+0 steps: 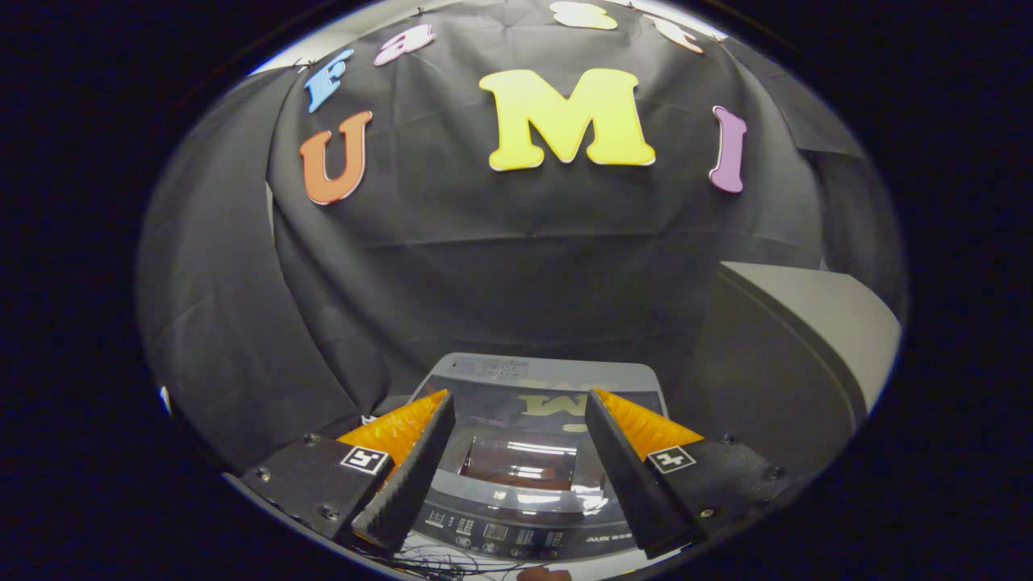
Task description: Put the clothes into the washing machine and then close the washing machine lid.
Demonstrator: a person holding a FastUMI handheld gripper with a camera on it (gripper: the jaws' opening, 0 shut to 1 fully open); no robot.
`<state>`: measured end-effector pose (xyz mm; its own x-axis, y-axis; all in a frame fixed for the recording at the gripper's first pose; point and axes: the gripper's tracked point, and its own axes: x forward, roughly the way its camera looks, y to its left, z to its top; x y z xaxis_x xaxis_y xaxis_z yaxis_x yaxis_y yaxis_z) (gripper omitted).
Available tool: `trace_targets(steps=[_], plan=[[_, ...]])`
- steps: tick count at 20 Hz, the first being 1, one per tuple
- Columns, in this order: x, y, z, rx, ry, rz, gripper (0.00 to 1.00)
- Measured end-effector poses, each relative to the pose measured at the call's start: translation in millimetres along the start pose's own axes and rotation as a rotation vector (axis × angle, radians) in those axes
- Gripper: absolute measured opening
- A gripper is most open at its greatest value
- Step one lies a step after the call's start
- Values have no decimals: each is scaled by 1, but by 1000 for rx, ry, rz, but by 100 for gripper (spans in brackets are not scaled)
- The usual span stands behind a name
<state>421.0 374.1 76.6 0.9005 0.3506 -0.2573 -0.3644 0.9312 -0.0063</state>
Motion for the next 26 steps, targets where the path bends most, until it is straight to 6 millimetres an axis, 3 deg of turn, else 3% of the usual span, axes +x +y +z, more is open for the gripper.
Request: trace_targets(steps=[4,10,16,20,26], plan=[[-84,-40,11,35,-43,-11,100],[-226,-95,-23,24,-112,-109,100],[-331,-127,-49,-5,-206,-167,100],[-377,-129,-48,-105,-281,-192,100],[-389,-129,-51,-143,-298,-203,100]])
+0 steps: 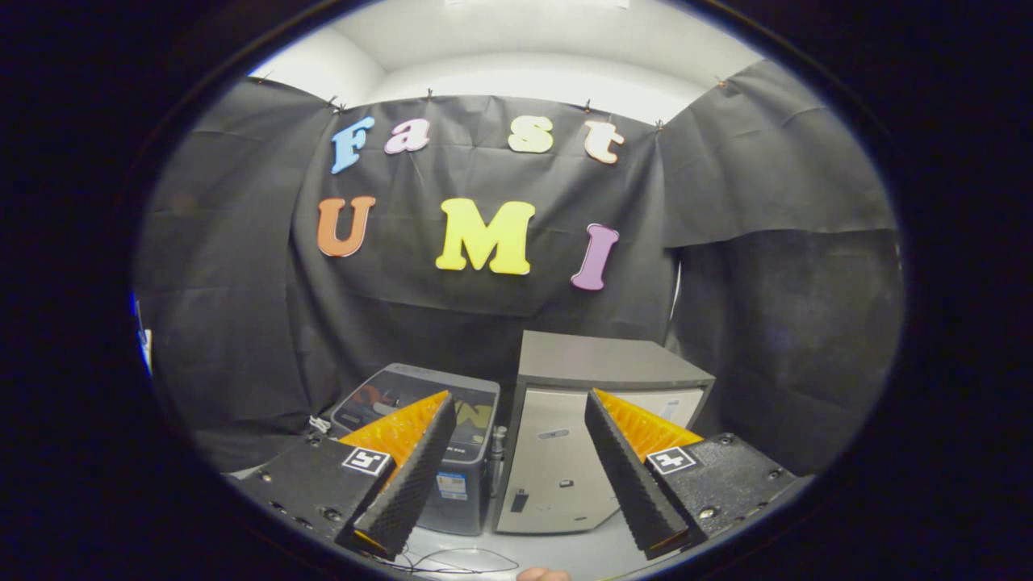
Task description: Put the clothes into the washing machine and then close the washing machine lid.
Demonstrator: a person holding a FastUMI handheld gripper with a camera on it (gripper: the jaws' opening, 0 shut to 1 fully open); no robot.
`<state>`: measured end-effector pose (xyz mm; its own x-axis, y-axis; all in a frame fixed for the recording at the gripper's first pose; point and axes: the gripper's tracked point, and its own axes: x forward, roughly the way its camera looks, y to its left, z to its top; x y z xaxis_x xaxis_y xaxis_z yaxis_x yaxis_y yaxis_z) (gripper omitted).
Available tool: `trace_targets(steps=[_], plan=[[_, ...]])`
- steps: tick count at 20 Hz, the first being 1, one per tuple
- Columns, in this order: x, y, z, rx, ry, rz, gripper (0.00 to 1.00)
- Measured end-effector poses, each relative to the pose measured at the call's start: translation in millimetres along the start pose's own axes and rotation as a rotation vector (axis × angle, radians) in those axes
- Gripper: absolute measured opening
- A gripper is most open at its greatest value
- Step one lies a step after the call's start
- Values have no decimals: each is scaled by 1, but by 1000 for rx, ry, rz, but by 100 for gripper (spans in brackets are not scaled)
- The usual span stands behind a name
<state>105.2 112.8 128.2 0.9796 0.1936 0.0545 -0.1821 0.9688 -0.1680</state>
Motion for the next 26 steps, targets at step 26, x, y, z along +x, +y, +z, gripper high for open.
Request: trace_targets(steps=[26], plan=[[11,-9,-10,-52,38,9,100]])
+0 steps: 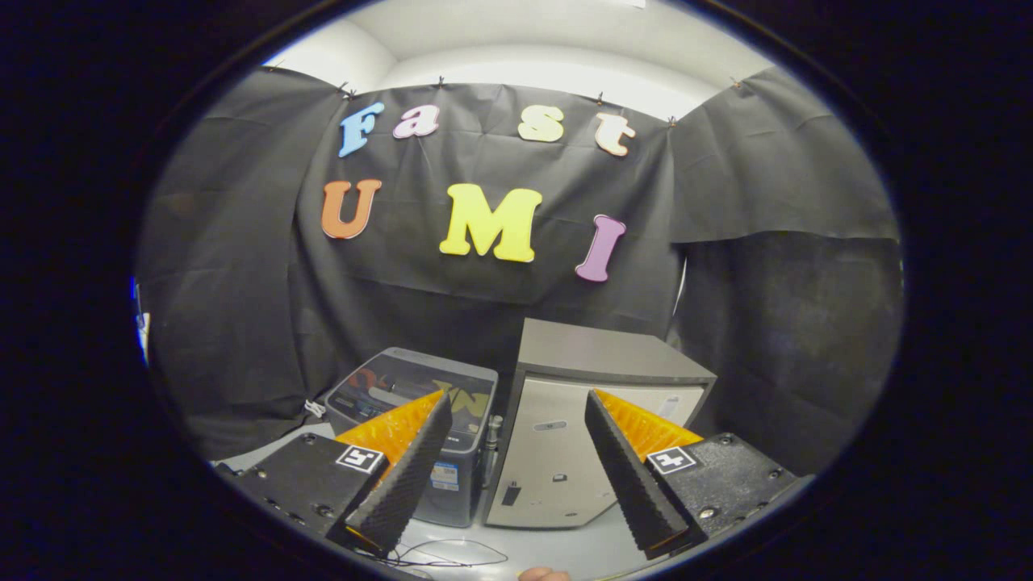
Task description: Put the clothes into the washing machine and then close the washing machine lid.
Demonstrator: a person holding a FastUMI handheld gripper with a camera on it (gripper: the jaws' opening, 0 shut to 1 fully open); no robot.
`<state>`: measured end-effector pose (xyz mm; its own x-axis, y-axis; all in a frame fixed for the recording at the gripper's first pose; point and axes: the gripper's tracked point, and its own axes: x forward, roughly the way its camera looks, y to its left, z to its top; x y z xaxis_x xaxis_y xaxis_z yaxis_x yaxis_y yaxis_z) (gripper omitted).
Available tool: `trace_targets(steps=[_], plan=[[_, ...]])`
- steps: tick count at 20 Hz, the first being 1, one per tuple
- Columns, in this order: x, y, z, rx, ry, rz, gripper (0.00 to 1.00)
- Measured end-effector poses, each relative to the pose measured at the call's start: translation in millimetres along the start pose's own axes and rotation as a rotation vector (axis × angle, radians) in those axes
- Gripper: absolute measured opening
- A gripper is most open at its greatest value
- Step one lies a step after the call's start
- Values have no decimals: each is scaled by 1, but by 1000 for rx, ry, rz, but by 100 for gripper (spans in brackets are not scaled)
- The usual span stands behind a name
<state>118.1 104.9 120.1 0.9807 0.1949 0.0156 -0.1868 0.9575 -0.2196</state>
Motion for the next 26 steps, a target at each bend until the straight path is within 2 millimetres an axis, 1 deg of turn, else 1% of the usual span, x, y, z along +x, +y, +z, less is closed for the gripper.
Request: trace_targets(steps=[5,11,21,26], plan=[[1,-4,-2,6,9,3,100],[-1,-11,-10,8,25,13,100],[-6,-35,-20,-7,15,48,100],[-7,-51,-23,-13,0,89,100]])
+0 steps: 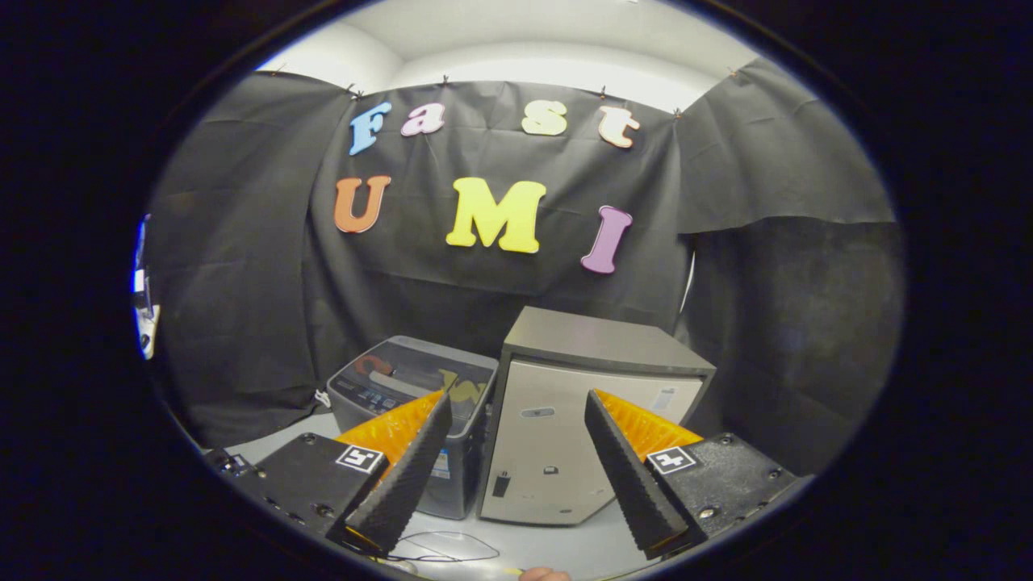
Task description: Put the clothes into the washing machine and then close the washing machine lid.
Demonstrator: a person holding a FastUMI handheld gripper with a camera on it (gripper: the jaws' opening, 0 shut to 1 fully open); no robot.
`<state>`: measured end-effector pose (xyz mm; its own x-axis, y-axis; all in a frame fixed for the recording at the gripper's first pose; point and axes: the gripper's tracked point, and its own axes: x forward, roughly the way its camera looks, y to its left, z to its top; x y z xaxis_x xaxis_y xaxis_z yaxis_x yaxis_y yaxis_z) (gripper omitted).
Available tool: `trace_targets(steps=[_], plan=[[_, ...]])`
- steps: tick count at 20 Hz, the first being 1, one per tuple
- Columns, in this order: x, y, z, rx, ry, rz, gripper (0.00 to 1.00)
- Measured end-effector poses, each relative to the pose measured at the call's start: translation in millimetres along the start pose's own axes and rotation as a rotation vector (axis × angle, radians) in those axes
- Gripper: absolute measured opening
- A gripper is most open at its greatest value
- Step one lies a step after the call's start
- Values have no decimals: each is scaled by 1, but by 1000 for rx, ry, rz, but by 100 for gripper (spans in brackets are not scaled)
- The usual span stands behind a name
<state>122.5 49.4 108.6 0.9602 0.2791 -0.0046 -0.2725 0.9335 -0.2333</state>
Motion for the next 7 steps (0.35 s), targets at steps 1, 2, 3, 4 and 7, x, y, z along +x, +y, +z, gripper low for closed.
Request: trace_targets(steps=[1,2,3,4,7], plan=[[0,-3,0,-5,-5,8,100],[-1,-7,-1,-9,-9,15,100],[-1,-10,-2,-9,-10,20,100],[-1,-13,-4,-6,-10,26,100],[-3,-22,-6,4,-12,37,100]])
